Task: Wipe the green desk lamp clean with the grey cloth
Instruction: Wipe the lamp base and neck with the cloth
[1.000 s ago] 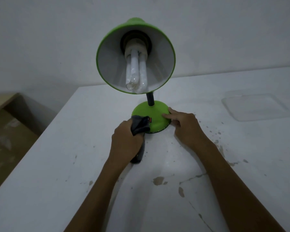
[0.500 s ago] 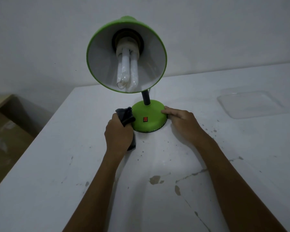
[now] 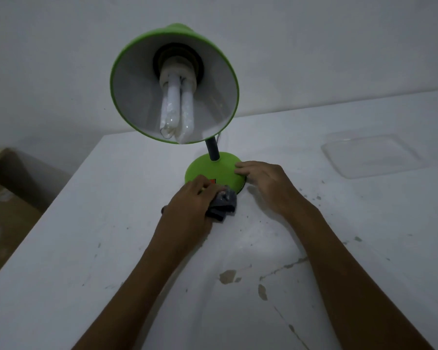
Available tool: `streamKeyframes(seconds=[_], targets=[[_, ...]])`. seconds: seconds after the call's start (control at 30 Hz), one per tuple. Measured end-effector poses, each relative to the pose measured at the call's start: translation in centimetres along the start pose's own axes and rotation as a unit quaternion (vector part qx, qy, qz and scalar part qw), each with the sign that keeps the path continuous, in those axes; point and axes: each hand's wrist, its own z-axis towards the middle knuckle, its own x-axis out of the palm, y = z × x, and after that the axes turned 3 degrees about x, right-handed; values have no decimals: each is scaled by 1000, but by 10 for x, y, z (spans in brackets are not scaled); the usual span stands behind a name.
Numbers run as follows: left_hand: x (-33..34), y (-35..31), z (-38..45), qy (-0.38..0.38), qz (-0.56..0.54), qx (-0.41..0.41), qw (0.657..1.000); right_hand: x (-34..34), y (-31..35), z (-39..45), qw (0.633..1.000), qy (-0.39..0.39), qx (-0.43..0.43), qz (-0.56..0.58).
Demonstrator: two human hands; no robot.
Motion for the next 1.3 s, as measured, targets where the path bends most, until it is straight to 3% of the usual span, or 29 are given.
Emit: streamKeyframes(seconds=[0.17,0.33,0.4,0.53,0.6,0.8,0.87,1.0,1.1,1.3], targets=[[2,1,15,37,50,84,995,-4,-10,3,998,5,-23,50],[-6,23,2,42,95,139,985,-7,-18,7,999,25,-43,15],[-7,22,4,45,97,124,986,-10,-16,9,998,36,-16,48],[-4,3,19,42,98,79,991,-16,2,12,980,65,117,145],[1,-7,30,41,103,57,992,-20,11,11,976,73,130,160],[11,-33,74,67,149,1,987,-29,4,16,960,-42,105,257],[11,-40,81,71,190,-10,979,-26,3,25,969,-45,95,224],[22,-53,81,97,254,-14,962,-23,3,48,975,51,149,158],[19,-55,77,140,284,-14,948,-25,4,57,984,94,151,23],[12,-47,49,142,274,39,950,-33,-2,58,992,82,11,-95]])
